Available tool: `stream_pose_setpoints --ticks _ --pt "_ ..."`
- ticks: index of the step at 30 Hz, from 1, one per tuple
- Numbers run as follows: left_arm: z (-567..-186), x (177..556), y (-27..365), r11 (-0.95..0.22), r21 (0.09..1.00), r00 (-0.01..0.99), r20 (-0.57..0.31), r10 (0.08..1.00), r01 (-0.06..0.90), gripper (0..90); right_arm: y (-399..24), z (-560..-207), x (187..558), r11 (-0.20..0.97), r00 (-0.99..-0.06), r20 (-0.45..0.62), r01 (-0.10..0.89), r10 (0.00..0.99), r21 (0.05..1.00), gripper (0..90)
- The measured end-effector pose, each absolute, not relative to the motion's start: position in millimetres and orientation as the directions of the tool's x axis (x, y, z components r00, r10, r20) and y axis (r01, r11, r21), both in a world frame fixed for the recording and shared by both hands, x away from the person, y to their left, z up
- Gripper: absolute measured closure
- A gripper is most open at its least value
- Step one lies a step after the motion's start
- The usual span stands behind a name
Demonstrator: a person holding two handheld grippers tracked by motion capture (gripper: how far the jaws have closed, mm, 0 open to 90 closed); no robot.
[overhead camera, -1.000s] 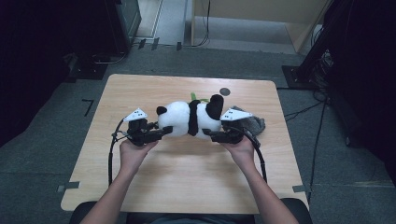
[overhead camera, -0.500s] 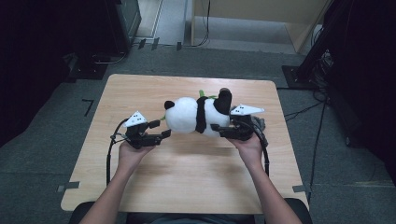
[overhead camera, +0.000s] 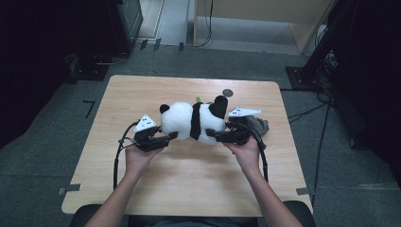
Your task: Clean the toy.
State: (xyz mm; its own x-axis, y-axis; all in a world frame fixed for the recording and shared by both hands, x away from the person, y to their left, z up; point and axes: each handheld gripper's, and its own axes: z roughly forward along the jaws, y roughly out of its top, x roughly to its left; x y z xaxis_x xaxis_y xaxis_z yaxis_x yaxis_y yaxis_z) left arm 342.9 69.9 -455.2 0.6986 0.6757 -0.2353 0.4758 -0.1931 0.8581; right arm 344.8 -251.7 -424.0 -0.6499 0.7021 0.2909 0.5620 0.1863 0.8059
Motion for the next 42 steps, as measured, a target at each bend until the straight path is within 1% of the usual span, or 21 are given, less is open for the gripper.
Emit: stream_pose_setpoints --ticks 3,8,11,14,16,18,20,21,22,23,25,26,29,32,35,38,40,42 --pt "-451 342 72 -0.175 0.858 0.696 -0.255 0.672 0.483 63.1 -255 -426 348 0.184 -0.660 0.297 0.557 0.690 0.810 29.0" --pt "-441 344 83 -0.126 0.865 0.685 -0.289 0.669 0.487 67.4 -262 -428 351 0.177 -0.713 0.291 0.504 0.638 0.845 20.4" --pt "-437 345 92 -0.089 0.872 0.665 -0.298 0.685 0.482 68.0 -262 -428 347 0.193 -0.744 0.254 0.457 0.619 0.869 22.0" --pt "-435 347 102 -0.036 0.870 0.639 -0.332 0.693 0.491 68.1 -263 -429 344 0.223 -0.756 0.200 0.417 0.623 0.881 23.8" --pt "-432 347 108 -0.001 0.870 0.626 -0.354 0.695 0.493 68.0 -264 -431 344 0.226 -0.766 0.198 0.409 0.611 0.884 23.1" --pt "-430 348 111 0.026 0.861 0.628 -0.391 0.673 0.508 67.7 -261 -434 345 0.240 -0.780 0.188 0.397 0.596 0.886 20.2" --pt "-431 349 110 0.031 0.843 0.638 -0.429 0.639 0.537 67.2 -255 -437 344 0.266 -0.789 0.160 0.380 0.594 0.886 17.7" --pt "-432 349 107 0.021 0.838 0.646 -0.436 0.627 0.545 67.1 -252 -438 344 0.278 -0.792 0.153 0.378 0.592 0.883 18.8" --pt "-432 348 104 0.008 0.837 0.649 -0.430 0.627 0.547 66.7 -249 -438 344 0.285 -0.799 0.152 0.375 0.582 0.882 22.0" --pt "-432 347 101 0.005 0.836 0.648 -0.429 0.630 0.549 66.3 -247 -439 343 0.295 -0.802 0.144 0.371 0.580 0.881 21.8" --pt "-433 347 97 -0.027 0.843 0.649 -0.393 0.651 0.538 64.1 -243 -440 341 0.335 -0.781 0.089 0.364 0.618 0.869 24.7" --pt "-435 347 96 -0.044 0.842 0.649 -0.380 0.659 0.538 60.2 -243 -441 341 0.349 -0.779 0.077 0.364 0.622 0.863 26.2" --pt "-441 350 93 -0.072 0.833 0.641 -0.363 0.676 0.548 48.4 -243 -442 342 0.364 -0.763 0.089 0.403 0.640 0.840 27.6" --pt "-448 355 91 -0.090 0.805 0.631 -0.385 0.674 0.587 41.3 -245 -445 345 0.356 -0.746 0.120 0.445 0.655 0.822 28.2" --pt "-452 355 90 -0.102 0.799 0.623 -0.374 0.687 0.593 39.1 -245 -447 347 0.357 -0.740 0.138 0.468 0.659 0.809 28.1" --pt "-455 356 88 -0.126 0.790 0.623 -0.363 0.692 0.600 36.9 -243 -448 347 0.370 -0.738 0.132 0.474 0.662 0.799 28.1" --pt "-456 358 88 -0.123 0.773 0.615 -0.385 0.688 0.622 34.9 -243 -447 346 0.368 -0.732 0.136 0.483 0.668 0.795 28.1" --pt "-457 358 88 -0.123 0.770 0.614 -0.389 0.687 0.626 32.9 -245 -445 345 0.347 -0.722 0.168 0.505 0.671 0.790 28.2"
